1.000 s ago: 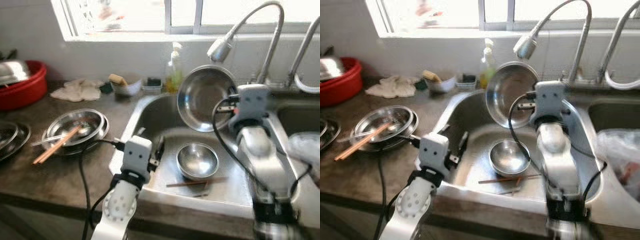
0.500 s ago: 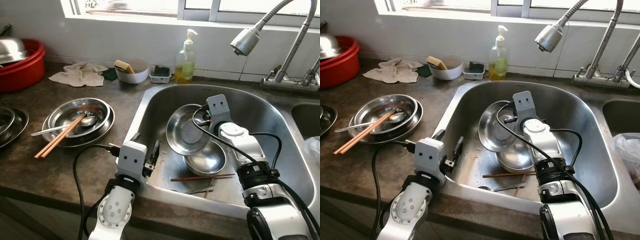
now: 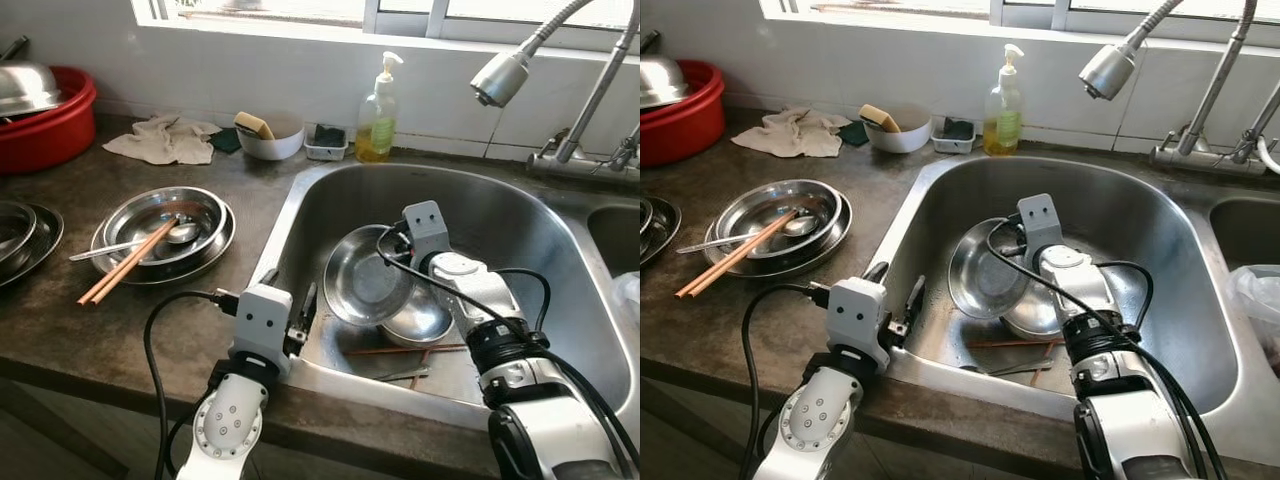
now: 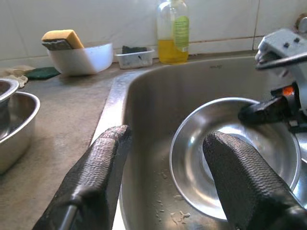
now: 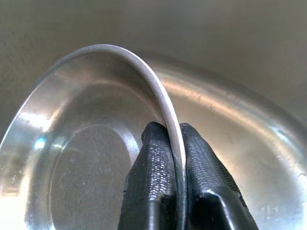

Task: Kitchen organization

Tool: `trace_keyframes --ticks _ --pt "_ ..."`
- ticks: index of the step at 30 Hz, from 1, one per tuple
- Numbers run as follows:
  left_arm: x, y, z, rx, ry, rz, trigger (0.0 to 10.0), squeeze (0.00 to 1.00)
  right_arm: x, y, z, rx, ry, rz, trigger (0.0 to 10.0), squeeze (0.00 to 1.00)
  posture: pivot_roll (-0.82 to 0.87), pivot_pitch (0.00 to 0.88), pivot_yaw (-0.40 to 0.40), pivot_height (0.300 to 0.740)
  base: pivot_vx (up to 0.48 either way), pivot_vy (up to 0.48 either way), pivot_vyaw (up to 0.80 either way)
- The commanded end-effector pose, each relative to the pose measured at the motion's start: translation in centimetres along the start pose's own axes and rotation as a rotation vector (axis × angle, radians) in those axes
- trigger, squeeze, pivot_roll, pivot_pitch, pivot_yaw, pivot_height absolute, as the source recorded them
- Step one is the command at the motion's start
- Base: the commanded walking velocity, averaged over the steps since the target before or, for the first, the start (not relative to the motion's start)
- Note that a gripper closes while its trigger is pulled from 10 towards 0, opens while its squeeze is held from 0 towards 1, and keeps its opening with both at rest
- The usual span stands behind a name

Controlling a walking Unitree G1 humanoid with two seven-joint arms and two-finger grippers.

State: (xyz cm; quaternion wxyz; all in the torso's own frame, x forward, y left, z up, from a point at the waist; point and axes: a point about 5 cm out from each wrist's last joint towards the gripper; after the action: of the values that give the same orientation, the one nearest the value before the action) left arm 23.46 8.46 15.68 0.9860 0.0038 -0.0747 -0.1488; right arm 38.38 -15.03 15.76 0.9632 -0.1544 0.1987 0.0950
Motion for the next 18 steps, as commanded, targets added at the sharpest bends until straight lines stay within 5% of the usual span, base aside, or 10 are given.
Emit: trace_keyframes --ticks 1,3,4,5,15,16,17,18 --pt "-0.23 -0.13 0.32 0.004 -0.003 0.002 10.0 0.0 0.04 0.04 0.25 0.001 -0.004 0.011 10.0 0.0 0.13 0.123 -0.047 0.74 0.0 0.0 0.0" --pt "-0.22 -0.13 0.32 0.004 -0.002 0.002 10.0 0.0 0.05 0.06 0.24 0.0 -0.004 0.012 10.0 0.0 0.13 0.123 -0.047 0.74 0.0 0.0 0.0" --pt "-0.21 -0.13 0.34 0.004 -0.003 0.002 10.0 0.0 0.06 0.07 0.22 0.0 -0.002 0.013 10.0 0.21 0.13 0.123 -0.047 0.74 0.0 0.0 0.0" --pt "-0.2 -0.13 0.34 0.004 -0.003 0.002 10.0 0.0 0.07 0.07 0.22 0.0 -0.001 0.013 10.0 1.0 0.12 0.124 -0.045 0.74 0.0 0.0 0.0" --pt "-0.08 -0.08 0.33 0.004 -0.002 0.003 10.0 0.0 0.06 -0.03 0.31 0.014 -0.02 -0.002 10.0 1.0 0.12 0.121 -0.044 0.74 0.0 0.0 0.0" --pt "-0.05 -0.06 0.32 0.005 -0.002 0.003 10.0 0.0 -0.03 -0.05 0.59 0.016 -0.044 -0.006 10.0 0.73 0.12 0.12 -0.043 0.74 0.0 0.0 0.0" --pt "-0.04 -0.04 0.31 0.006 -0.002 0.003 10.0 0.0 -0.09 -0.06 0.79 0.017 -0.062 -0.009 10.0 0.73 0.12 0.12 -0.043 0.74 0.0 0.0 0.0" --pt "0.0 -0.03 0.3 0.007 -0.002 0.003 10.0 0.0 -0.19 -0.09 1.08 0.016 -0.085 -0.016 10.0 0.05 0.12 0.116 -0.044 0.74 0.0 0.0 0.0"
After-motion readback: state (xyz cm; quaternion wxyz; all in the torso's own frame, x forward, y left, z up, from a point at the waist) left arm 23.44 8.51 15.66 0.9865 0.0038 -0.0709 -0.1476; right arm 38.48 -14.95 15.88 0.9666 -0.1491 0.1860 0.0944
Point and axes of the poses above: a point about 5 cm out from each wrist's last joint towards the gripper, its own x axis pointing out of the wrist towards the gripper, its own z axis along the axis of the wrist's last joint, y = z × x, and after that the axes turned 8 degrees about -x, right-handed
